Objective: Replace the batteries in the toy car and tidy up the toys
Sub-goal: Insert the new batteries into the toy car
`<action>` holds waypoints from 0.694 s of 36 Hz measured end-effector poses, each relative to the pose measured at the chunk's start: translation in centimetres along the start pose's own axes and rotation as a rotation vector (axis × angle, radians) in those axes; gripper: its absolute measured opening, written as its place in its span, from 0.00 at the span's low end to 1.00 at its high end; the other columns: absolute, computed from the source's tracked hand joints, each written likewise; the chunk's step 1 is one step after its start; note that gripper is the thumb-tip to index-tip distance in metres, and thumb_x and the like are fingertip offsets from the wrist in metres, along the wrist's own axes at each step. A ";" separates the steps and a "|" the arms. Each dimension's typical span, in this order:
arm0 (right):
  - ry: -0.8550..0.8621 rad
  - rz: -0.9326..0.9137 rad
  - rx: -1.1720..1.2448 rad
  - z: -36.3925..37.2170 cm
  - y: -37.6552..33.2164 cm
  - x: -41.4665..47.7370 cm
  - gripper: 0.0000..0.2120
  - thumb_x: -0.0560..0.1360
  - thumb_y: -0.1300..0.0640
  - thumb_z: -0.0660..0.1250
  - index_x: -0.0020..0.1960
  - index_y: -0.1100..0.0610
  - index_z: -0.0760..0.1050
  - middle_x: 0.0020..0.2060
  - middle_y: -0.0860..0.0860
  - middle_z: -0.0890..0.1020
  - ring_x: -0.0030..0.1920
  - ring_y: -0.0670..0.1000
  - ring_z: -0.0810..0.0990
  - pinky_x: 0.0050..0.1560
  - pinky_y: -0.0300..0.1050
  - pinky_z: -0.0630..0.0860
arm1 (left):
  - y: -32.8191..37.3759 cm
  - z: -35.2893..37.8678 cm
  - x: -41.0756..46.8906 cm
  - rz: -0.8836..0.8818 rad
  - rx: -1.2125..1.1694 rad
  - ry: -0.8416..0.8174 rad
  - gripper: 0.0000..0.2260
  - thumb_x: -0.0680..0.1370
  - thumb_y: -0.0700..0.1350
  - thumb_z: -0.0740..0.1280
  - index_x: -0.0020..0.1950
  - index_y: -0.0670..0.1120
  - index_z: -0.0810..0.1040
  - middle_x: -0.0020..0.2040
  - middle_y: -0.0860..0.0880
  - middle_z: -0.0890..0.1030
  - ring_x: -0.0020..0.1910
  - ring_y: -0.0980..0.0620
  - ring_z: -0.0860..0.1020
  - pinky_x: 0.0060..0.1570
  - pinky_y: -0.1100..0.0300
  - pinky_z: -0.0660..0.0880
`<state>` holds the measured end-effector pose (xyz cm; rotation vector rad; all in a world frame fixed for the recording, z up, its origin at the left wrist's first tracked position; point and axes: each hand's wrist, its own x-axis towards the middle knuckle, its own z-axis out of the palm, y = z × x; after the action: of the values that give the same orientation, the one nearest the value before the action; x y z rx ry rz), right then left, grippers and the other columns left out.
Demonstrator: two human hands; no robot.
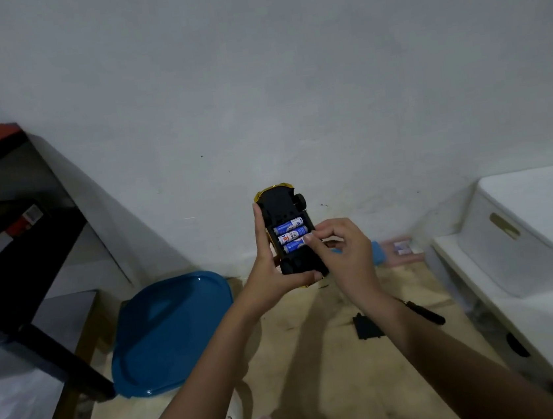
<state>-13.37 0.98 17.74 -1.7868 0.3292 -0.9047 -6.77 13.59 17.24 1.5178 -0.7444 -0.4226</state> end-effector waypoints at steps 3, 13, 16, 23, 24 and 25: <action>-0.018 0.033 0.059 -0.6 -0.6 0.3 0.10 0.70 0.65 0.72 0.38 0.52 0.77 0.43 0.51 0.79 0.44 0.41 0.79 0.43 0.32 0.77 | 0.5 -0.5 0.2 0.017 0.032 -0.037 0.59 0.66 0.35 0.77 0.70 0.70 0.35 0.70 0.60 0.63 0.62 0.54 0.75 0.56 0.49 0.78; -0.320 0.433 0.223 -4.3 -2.0 1.5 0.23 0.73 0.59 0.69 0.66 0.54 0.71 0.55 0.55 0.81 0.56 0.52 0.80 0.54 0.43 0.78 | 1.4 0.2 0.9 0.046 0.058 -0.159 0.59 0.65 0.37 0.78 0.71 0.70 0.36 0.74 0.60 0.57 0.63 0.55 0.75 0.55 0.48 0.78; -0.388 0.460 0.251 -5.3 -1.9 1.6 0.17 0.73 0.60 0.69 0.61 0.52 0.75 0.50 0.53 0.84 0.53 0.49 0.82 0.55 0.42 0.78 | 1.3 0.7 0.9 0.041 0.053 -0.196 0.59 0.66 0.36 0.77 0.70 0.71 0.35 0.74 0.59 0.58 0.61 0.53 0.76 0.52 0.52 0.79; -0.269 0.464 0.229 -5.8 -1.2 1.4 0.19 0.71 0.64 0.71 0.61 0.59 0.76 0.48 0.53 0.85 0.47 0.47 0.84 0.44 0.36 0.80 | 0.9 1.9 1.1 0.033 0.048 -0.266 0.59 0.67 0.34 0.76 0.71 0.67 0.32 0.74 0.61 0.58 0.61 0.57 0.76 0.52 0.57 0.79; -0.257 0.460 0.220 -5.8 -1.0 1.3 0.19 0.71 0.65 0.71 0.61 0.60 0.76 0.48 0.55 0.84 0.47 0.48 0.84 0.45 0.37 0.80 | 0.8 2.0 1.1 0.028 0.040 -0.273 0.59 0.67 0.33 0.75 0.71 0.67 0.32 0.73 0.61 0.58 0.62 0.57 0.76 0.52 0.57 0.79; -0.243 0.458 0.213 -5.7 -0.8 1.3 0.19 0.70 0.66 0.71 0.61 0.62 0.76 0.49 0.57 0.84 0.48 0.49 0.84 0.46 0.38 0.81 | 0.6 2.2 1.2 0.024 0.032 -0.282 0.59 0.68 0.32 0.75 0.71 0.66 0.31 0.73 0.63 0.58 0.62 0.57 0.76 0.51 0.58 0.79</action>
<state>-16.70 -3.43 19.90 -1.5164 0.4441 -0.3788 -7.49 11.24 17.81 1.4942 -0.9922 -0.6171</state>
